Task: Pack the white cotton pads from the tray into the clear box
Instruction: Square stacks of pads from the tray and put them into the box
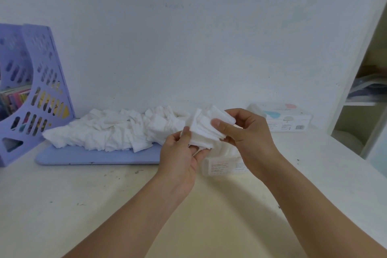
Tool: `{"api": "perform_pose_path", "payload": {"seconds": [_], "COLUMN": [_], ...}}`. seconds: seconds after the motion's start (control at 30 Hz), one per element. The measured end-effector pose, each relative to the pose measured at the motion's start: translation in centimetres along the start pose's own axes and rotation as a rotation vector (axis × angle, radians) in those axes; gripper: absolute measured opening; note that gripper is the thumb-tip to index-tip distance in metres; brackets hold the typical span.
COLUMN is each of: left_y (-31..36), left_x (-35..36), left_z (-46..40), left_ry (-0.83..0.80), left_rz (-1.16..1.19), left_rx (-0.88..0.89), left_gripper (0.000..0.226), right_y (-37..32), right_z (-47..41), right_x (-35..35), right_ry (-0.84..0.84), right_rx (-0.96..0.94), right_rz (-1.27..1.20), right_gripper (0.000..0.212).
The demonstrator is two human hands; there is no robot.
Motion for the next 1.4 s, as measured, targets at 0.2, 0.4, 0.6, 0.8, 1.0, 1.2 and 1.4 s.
{"api": "perform_pose_path", "payload": {"seconds": [0.2, 0.4, 0.6, 0.8, 1.0, 1.2, 1.4], "left_y": [-0.1, -0.3, 0.0, 0.1, 0.1, -0.2, -0.6], "left_x": [0.6, 0.7, 0.2, 0.2, 0.4, 0.7, 0.5], "left_z": [0.3, 0.3, -0.1, 0.1, 0.3, 0.4, 0.2], "left_ry": [-0.053, -0.051, -0.015, -0.054, -0.076, -0.182, -0.239], "left_rz": [0.071, 0.002, 0.02, -0.12, -0.12, -0.228, -0.196], "left_rx": [-0.033, -0.008, 0.002, 0.035, 0.049, 0.09, 0.016], "left_gripper": [0.031, 0.027, 0.018, 0.028, 0.022, 0.028, 0.026], "right_y": [0.2, 0.3, -0.8, -0.9, -0.2, 0.1, -0.6], "right_z": [-0.1, -0.1, -0.4, -0.2, -0.1, 0.5, 0.8], "right_x": [-0.1, -0.2, -0.9, -0.7, -0.2, 0.8, 1.5], "right_ry": [0.007, 0.03, 0.111, -0.086, -0.063, -0.097, -0.099], "right_rx": [-0.028, -0.059, -0.06, -0.029, -0.111, -0.144, -0.047], "right_rz": [0.154, 0.228, 0.108, 0.106, 0.279, 0.361, 0.348], "right_gripper": [0.019, 0.01, 0.008, 0.009, 0.005, 0.004, 0.049]}}
Point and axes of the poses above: each hand's wrist, its own z-axis away from the middle knuckle, its own x-axis out of the palm, y = z × x, the point moved 2 cm from there along -z, towards the middle knuckle, and after that the axes turned 4 degrees about z, right-handed, at the moved point
